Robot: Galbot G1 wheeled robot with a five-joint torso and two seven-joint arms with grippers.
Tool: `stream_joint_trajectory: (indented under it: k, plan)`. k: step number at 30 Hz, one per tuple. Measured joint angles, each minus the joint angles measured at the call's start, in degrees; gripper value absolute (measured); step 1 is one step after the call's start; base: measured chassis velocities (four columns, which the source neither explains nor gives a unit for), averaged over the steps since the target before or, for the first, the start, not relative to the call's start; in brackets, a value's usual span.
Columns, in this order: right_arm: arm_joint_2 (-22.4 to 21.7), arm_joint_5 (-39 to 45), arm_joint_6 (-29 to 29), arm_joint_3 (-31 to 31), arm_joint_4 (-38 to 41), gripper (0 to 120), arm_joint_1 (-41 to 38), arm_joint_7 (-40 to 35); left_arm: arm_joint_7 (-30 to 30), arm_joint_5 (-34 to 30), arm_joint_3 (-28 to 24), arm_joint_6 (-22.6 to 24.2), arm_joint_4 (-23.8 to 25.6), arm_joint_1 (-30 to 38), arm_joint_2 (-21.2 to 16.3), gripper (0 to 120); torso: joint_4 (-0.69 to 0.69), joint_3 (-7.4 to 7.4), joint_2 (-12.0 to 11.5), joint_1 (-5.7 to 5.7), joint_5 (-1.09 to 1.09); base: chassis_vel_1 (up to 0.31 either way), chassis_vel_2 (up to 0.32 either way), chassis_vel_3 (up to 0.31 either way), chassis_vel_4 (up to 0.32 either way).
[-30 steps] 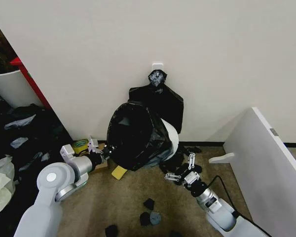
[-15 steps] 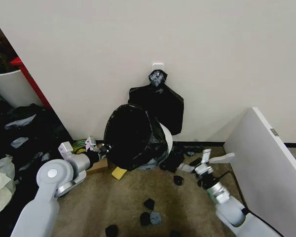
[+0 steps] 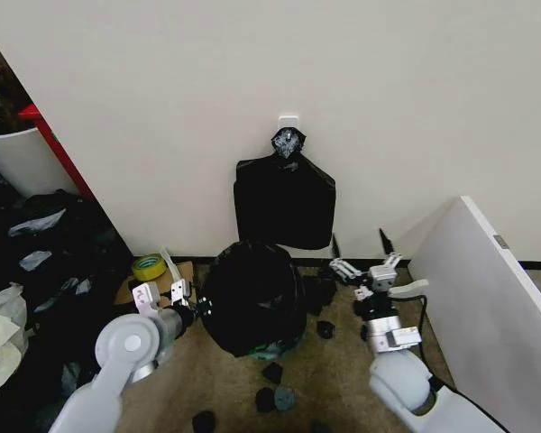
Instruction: Place the garbage bag over the trash bin.
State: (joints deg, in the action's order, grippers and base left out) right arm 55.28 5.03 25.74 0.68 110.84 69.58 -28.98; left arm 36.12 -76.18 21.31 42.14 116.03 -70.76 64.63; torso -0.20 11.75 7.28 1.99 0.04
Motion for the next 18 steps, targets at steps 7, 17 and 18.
stream_joint_trajectory:
  k: [7, 17, 18]
  plan:
    - [0.1, -0.7, 0.2, 0.2, -0.7, 100, 0.0, 0.3, 0.7, 3.2, -4.2, 0.0, -0.9, -1.0, 1.2, 0, 0.01, 0.0, 0.0, 0.0, 0.01, 0.0, 0.0, 0.0, 0.0]
    - [0.2, -0.6, -0.2, 0.2, -0.9, 100, 0.2, 0.3, 2.9, 7.5, -6.8, 0.0, -2.7, -1.2, 2.6, 11, 0.0, 0.0, 0.0, 0.0, 0.01, 0.0, 0.0, 0.0, 0.0]
    - [0.2, -0.6, -0.2, 0.2, -1.0, 100, 0.2, 0.4, 2.8, 8.1, -6.8, 0.0, -2.7, -1.4, 2.6, 16, 0.01, 0.0, 0.0, 0.0, 0.0, 0.0, 0.0, 0.0, 0.0]
